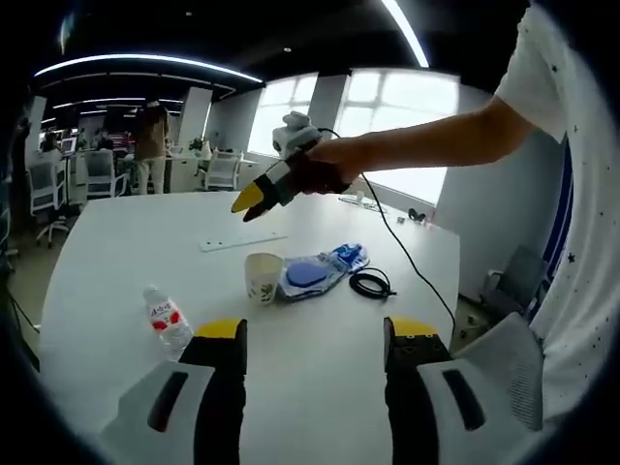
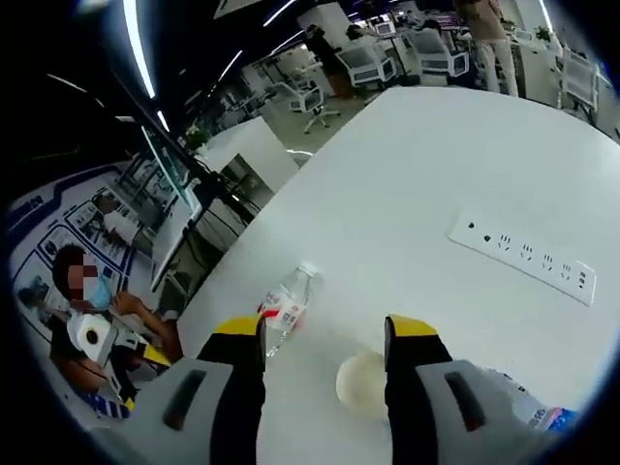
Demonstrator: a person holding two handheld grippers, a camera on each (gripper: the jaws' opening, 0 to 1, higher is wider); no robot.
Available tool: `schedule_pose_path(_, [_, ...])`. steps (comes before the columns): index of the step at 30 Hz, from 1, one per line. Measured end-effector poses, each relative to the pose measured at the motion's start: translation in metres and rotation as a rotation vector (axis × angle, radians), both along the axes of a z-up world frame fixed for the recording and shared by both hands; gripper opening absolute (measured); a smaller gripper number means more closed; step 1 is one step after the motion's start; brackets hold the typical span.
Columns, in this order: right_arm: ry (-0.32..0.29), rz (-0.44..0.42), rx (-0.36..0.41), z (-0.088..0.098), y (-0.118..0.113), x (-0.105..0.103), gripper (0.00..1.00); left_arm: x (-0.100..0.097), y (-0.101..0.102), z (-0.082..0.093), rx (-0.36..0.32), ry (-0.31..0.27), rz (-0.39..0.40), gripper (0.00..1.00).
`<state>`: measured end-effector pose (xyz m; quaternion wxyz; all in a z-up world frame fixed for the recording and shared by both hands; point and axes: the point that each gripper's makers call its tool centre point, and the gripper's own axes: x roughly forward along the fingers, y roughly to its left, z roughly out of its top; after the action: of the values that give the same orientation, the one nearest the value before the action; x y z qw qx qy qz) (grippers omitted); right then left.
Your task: Arrange the tabletop items into an orderly group along one side of the table until the central work area is clear of visible clutter.
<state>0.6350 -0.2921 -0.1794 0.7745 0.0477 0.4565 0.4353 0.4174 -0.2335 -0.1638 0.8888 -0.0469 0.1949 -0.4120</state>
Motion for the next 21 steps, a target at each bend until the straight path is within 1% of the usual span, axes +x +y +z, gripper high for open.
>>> schedule_pose_path(6, [0.020, 0.002, 0.011, -0.003, 0.014, -0.001, 0.48, -0.003, 0.002, 0.002, 0.000, 0.002, -0.007, 0.57])
schedule_pose_path(12, [0.051, 0.015, 0.008, -0.010, 0.033, -0.004, 0.49, -0.005, 0.005, 0.003, 0.000, 0.004, -0.007, 0.57])
schedule_pose_path(21, [0.107, 0.017, 0.000, -0.022, 0.058, -0.005, 0.48, -0.008, 0.012, 0.001, -0.009, 0.009, 0.012, 0.57])
